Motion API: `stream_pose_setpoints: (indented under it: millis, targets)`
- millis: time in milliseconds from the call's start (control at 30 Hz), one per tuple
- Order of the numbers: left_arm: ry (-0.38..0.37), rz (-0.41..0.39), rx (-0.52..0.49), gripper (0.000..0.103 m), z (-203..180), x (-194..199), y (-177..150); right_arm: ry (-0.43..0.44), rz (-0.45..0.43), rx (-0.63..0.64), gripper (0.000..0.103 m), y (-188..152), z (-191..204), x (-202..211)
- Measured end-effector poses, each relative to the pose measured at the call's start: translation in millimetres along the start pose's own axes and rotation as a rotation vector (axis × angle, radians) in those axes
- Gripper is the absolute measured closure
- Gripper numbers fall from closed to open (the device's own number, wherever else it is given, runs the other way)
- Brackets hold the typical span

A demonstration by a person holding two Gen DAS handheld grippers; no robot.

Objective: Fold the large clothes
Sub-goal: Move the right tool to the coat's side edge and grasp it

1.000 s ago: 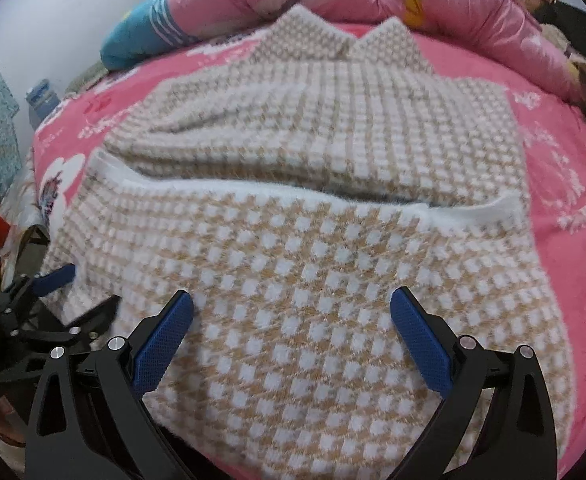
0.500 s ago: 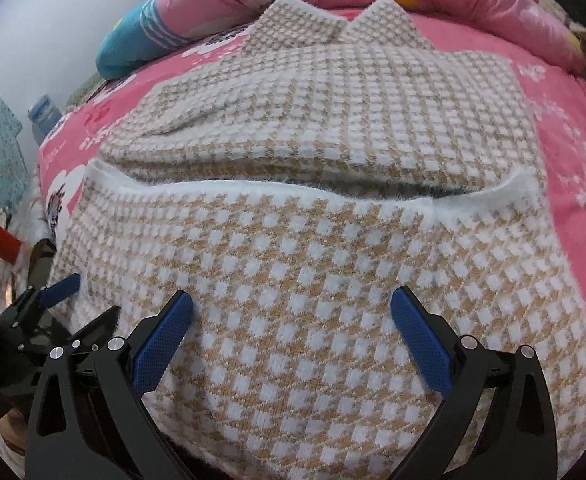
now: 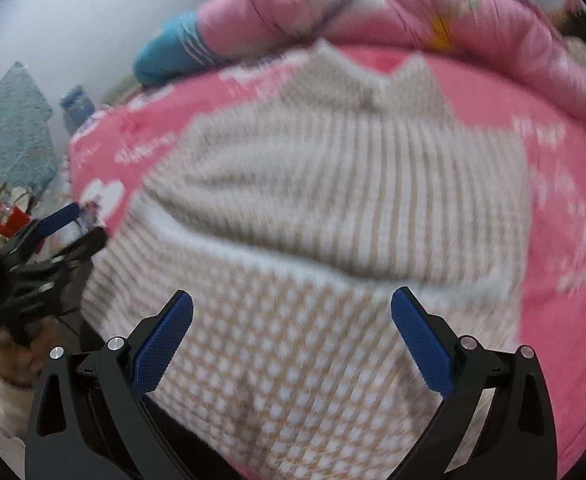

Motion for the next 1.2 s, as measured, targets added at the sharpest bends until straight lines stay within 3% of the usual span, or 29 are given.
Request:
stream_pose_setpoints:
  millis: [100, 300, 467, 600, 800, 900, 967, 1067, 1200]
  targets:
    - [-0.002, -0.021, -0.02, 0.008, -5, -8, 20, 0.004, -0.059, 0.032, 0.006, 37, -6, 14]
    - [-0.048, 0.024, -0.027, 0.008, -14, -56, 44, -0.014, -0.142, 0.027, 0.006, 119, -41, 7]
    - [-0.043, 0.086, -0.032, 0.008, -16, -105, 45, -0.018, -0.092, -0.1, 0.007, 175, -89, -44]
    - [-0.029, 0.16, -0.007, 0.008, -11, -129, 29, -0.024, -0.015, -0.246, 0.011, 201, -132, -100]
    - [-0.039, 0.187, 0.016, 0.008, -6, -116, 0, -0.07, 0.102, -0.377, 0.027, 218, -179, -171]
    - [-0.051, 0.194, 0.028, 0.007, -4, -98, -16, -0.067, 0.132, -0.398, 0.047, 217, -184, -188]
    - [-0.054, 0.193, 0.031, 0.007, -3, -88, -24, -0.038, 0.135, -0.412, 0.07, 217, -183, -191]
    - [-0.061, 0.186, 0.035, 0.007, -4, -78, -30, -0.011, 0.103, -0.387, 0.082, 217, -173, -179]
    - [-0.071, 0.182, 0.046, 0.007, -6, -69, -31, 0.001, 0.062, -0.278, 0.086, 212, -151, -151]
Point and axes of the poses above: each gripper's, at about its wrist camera, not at the fingertips, and x roughly against the way its jaws point, z to its left, y to its top, the point moved 7 cm from there along -x, roughly the way its jaws point, and after that the axes turned 1 degree about -y, right-handed, at the moved point
